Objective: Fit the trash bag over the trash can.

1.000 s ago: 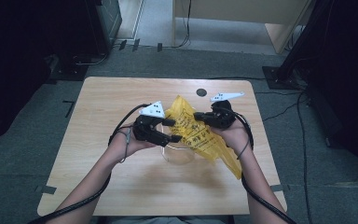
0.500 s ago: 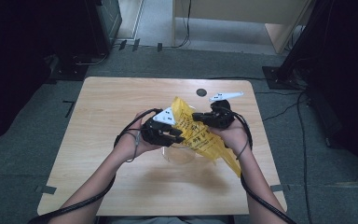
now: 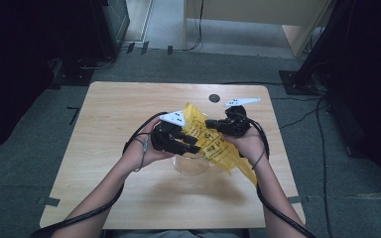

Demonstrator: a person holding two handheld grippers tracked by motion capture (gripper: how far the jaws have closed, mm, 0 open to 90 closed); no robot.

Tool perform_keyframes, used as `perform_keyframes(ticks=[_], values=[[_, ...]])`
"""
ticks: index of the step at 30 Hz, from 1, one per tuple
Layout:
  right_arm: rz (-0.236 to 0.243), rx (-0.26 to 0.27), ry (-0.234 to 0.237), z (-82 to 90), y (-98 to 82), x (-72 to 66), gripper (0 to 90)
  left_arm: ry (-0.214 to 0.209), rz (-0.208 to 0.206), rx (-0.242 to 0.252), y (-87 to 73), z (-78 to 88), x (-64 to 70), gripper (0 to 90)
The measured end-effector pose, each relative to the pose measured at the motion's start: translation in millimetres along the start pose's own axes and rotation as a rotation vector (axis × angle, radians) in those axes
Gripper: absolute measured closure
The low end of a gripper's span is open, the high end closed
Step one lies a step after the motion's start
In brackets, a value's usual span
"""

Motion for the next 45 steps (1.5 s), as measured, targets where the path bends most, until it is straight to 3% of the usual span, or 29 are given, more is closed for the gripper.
perform_keyframes(ticks=[6, 9, 14, 16, 18, 20, 30, 34, 40, 45], values=[[-0.048, 0.026, -0.04, 1.8, 5.9, 4.1, 90.0, -0.011, -0.057, 0.04, 3.0, -7.0, 11.9, 40.6], [-0.053, 0.033, -0.041, 0.6, 7.9, 4.0, 90.0, 0.0, -0.082, 0.019, 1.7, -11.0, 14.2, 43.4], [-0.043, 0.03, -0.024, -1.9, 9.4, -0.7, 90.0, -0.054, -0.015, -0.012, 4.4, -11.9, 15.5, 76.6], [-0.039, 0.028, -0.019, -0.8, 8.6, -1.8, 90.0, -0.067, 0.03, -0.031, 4.8, -11.1, 12.8, 86.1], [-0.038, 0.029, -0.015, 1.9, 7.8, -2.2, 89.9, -0.085, 0.063, -0.046, 4.8, -9.9, 10.4, 86.8], [-0.035, 0.036, 0.007, 5.9, 7.3, -2.7, 80.9, -0.093, 0.082, -0.02, 6.8, -5.3, 8.0, 88.0], [0.049, 0.167, 0.045, 42.6, 7.6, -1.7, 53.1, -0.055, 0.215, 0.071, 5.7, 17.1, -22.9, 90.0], [0.111, 0.202, 0.038, 54.2, 3.7, 1.0, 51.8, -0.05, 0.257, 0.116, 7.0, 26.0, -33.5, 90.0], [0.13, 0.25, 0.017, 67.6, -6.7, 11.1, 52.5, -0.046, 0.279, 0.124, 3.2, 31.3, -40.0, 90.0], [0.175, 0.237, -0.005, 70.5, -20.9, 20.1, 53.9, -0.054, 0.295, 0.132, -1.7, 33.4, -42.3, 90.0]])
Point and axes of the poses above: each handheld gripper's, and its own axes: z roughly backward along the jaws, y roughly out of its top, x roughly to its right, the point moved 7 cm from there along -z, roughly forward along the jaws, and after that the axes turned 13 degrees about y, right-handed, at the moved point
